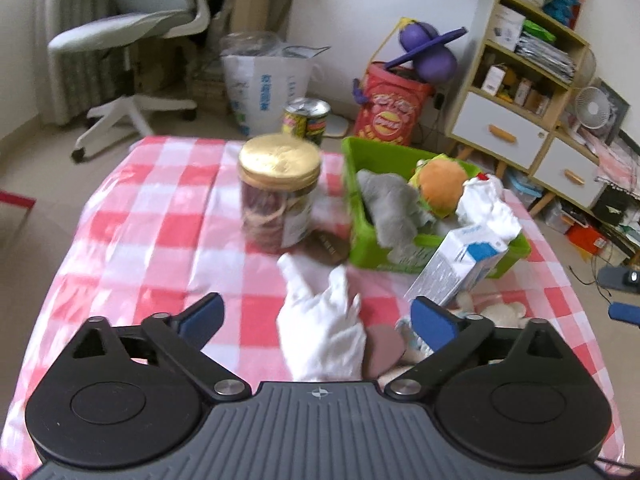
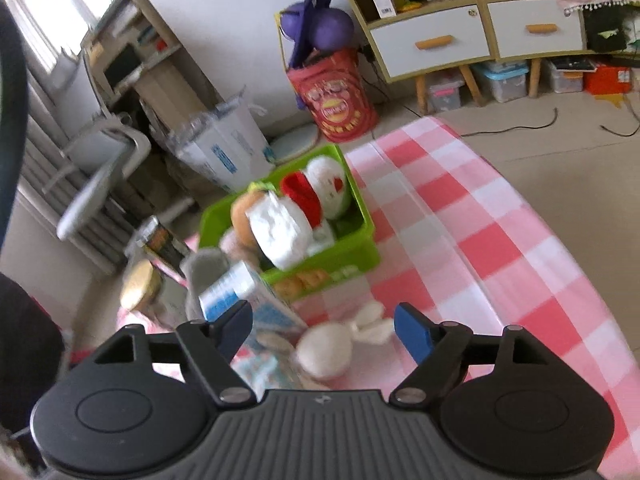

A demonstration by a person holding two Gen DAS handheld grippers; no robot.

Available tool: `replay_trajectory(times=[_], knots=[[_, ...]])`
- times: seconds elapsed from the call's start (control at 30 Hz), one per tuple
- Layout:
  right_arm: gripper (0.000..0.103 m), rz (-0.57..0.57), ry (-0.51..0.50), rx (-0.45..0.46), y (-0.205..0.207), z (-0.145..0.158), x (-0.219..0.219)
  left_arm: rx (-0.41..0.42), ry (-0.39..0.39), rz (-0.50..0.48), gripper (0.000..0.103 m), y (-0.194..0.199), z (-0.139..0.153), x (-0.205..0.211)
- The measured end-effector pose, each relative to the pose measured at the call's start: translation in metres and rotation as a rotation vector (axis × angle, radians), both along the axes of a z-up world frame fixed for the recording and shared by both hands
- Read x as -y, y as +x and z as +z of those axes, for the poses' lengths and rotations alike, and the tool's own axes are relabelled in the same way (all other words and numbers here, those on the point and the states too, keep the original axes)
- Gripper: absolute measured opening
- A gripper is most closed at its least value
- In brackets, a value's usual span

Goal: Organize soft objects
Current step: 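Withdraw both grippers from the bin toward the remaining toys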

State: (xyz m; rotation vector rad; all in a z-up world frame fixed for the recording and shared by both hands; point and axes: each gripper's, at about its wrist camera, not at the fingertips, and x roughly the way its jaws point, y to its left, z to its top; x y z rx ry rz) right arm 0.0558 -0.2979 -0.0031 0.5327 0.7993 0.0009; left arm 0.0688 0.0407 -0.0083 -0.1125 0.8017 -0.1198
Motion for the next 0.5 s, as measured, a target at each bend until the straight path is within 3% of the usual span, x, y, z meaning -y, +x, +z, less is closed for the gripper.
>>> replay_trajectory(times=[0.17,0.33,0.5], knots=[[0.058,0.028,-0.032,-0.040,-0.012,-0.014,-0.012,-0.041,-0.006,0.028,0.097,-0.013,-0.010,-0.002],[0.058,0.053,-0.082,-0.161,-0.016,-0.031,-0.026,-0.089,0.053,0.063,0.097,-0.016,-0.019,-0.003],[0.059,0.076,-0.118,-0.171,-0.018,-0.033,-0.037,-0.131,0.036,0.062,0.097,-0.014,-0.030,-0.009]])
